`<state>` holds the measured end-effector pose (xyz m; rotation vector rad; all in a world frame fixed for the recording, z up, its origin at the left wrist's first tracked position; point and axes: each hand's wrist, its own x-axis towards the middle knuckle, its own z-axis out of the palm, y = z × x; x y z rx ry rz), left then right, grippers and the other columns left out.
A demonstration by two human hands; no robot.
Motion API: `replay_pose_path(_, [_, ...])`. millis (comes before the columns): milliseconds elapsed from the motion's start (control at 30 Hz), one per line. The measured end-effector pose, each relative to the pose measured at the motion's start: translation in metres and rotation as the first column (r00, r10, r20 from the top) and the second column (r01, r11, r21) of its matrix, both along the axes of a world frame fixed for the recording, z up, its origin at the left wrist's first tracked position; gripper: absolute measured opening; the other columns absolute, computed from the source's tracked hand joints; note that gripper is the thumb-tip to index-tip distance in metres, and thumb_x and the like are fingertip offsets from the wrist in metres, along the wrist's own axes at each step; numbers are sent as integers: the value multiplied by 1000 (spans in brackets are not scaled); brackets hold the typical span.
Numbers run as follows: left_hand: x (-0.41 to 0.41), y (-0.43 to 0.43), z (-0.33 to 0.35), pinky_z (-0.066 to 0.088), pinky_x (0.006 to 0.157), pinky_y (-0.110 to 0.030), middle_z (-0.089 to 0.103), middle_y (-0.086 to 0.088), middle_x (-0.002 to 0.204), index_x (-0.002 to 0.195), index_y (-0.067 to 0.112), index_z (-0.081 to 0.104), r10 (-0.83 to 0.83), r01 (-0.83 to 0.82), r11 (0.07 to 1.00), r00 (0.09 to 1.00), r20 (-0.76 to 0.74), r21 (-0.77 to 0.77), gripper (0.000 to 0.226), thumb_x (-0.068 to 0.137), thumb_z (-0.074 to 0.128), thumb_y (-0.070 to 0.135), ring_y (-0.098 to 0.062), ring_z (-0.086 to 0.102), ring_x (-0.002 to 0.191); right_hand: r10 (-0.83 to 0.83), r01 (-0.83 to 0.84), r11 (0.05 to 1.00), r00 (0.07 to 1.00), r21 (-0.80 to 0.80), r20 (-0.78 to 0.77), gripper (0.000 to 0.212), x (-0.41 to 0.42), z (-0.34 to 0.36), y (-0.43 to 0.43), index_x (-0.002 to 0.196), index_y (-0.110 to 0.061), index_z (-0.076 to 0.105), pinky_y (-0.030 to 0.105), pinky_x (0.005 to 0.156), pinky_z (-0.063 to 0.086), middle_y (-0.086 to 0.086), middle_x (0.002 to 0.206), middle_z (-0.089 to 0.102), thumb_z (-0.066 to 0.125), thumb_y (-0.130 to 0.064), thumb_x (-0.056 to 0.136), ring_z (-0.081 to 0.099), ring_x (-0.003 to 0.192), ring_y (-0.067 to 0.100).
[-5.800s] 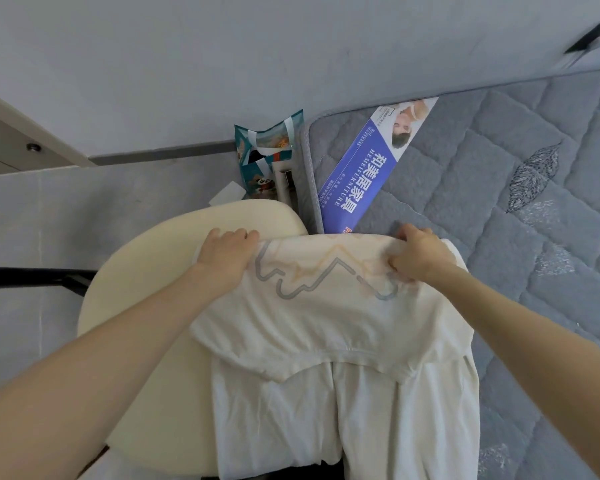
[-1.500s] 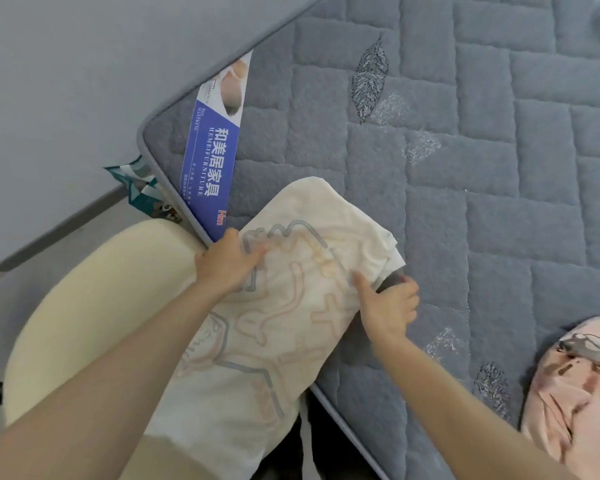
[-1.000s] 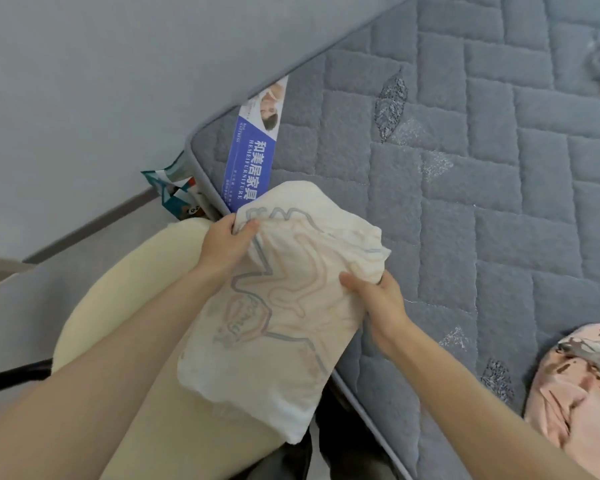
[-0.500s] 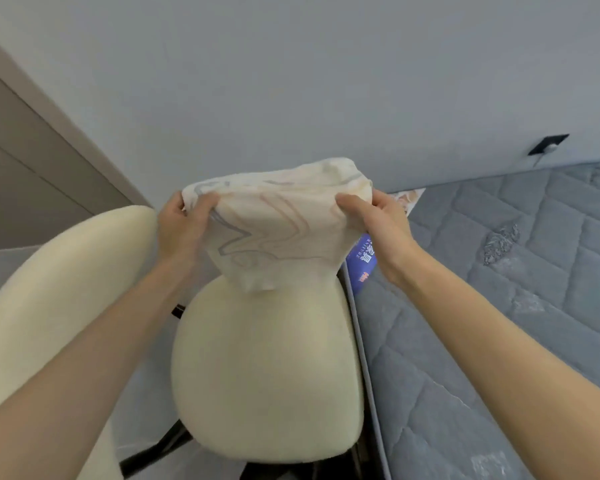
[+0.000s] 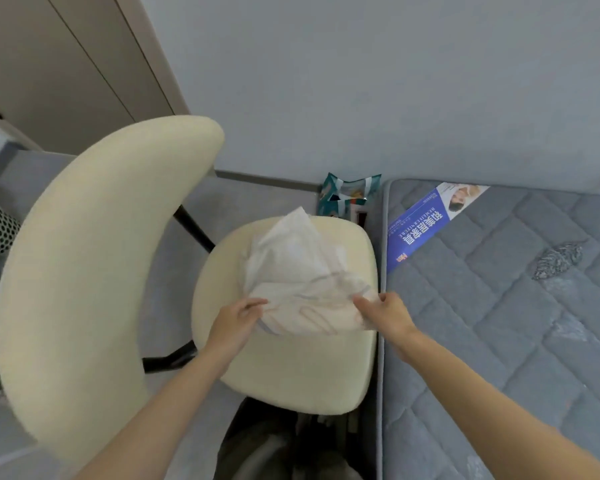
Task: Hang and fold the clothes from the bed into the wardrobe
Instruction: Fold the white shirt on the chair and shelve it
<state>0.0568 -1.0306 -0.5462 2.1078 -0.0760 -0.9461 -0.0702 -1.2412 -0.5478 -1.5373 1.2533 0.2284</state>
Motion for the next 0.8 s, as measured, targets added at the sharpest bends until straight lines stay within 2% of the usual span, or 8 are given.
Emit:
replay_pose_path(100, [-28,32,-22,39,87,-20,50,4,124,128,20,53,-186,215,961,967,-173,171,54,79,76,22,-15,48,121,119,-115,992,990,46,-74,65,-31,-26,13,140,-27,26,35,83,50,12,111,61,65,-25,87,63,97,27])
replay_pose_path(200, [-46,52,-34,41,94,-20,48,2,131,139,17,41,-384,428,885,893,-234,184,78,71,80,13,-14,47,120,347,-336,937,925,96,-155,58,-48,-41,15,140,-35,40,27,85,46,5,128,56,63,-27,88,56,101,17])
replay_pose_path(267, [-52,58,-43,43,88,-17,56,2,126,131,17,51,-425,455,872,887,-181,183,61,75,75,12,-12,53,113,491,-467,870,850,155,-194,63,-53,-46,14,137,-31,46,21,88,41,-2,137,47,74,-31,81,51,111,14])
replay_pose_path(367, [-48,52,-50,42,67,-14,63,3,98,101,18,68,-360,356,903,933,-32,240,17,84,67,20,-17,61,97,751,-723,660,622,204,-224,98,-51,-49,8,144,-28,33,18,91,35,-7,136,39,87,-29,62,41,126,16])
replay_pose_path(433, [-39,43,-51,42,73,-23,51,2,91,91,13,68,-338,300,905,937,82,302,18,85,66,31,-21,52,96,796,-799,589,547,124,-259,92,-43,-48,4,140,-29,37,18,83,37,-2,129,47,86,-21,62,47,119,18])
replay_pose_path(567, [-9,26,-50,41,68,-27,60,9,87,92,23,62,-66,59,991,996,56,123,18,90,60,41,-15,57,87,611,-669,708,741,-226,-278,48,-12,-42,-5,117,-25,60,24,84,37,2,103,44,77,-33,73,46,114,25])
replay_pose_path(700, [31,8,-61,42,64,-26,60,12,90,100,24,58,264,-264,965,964,24,-2,22,93,55,45,-10,57,83,359,-359,878,931,-317,-61,47,35,-43,-17,113,-16,58,28,103,30,0,113,35,76,-41,77,33,123,25])
replay_pose_path(800, [59,-8,-74,43,66,-28,61,4,96,100,21,56,455,-452,890,888,65,-59,19,96,51,38,-17,56,87,192,-131,937,968,-325,163,46,68,-53,-13,121,-29,49,30,106,29,-5,126,40,71,-43,82,31,128,17])
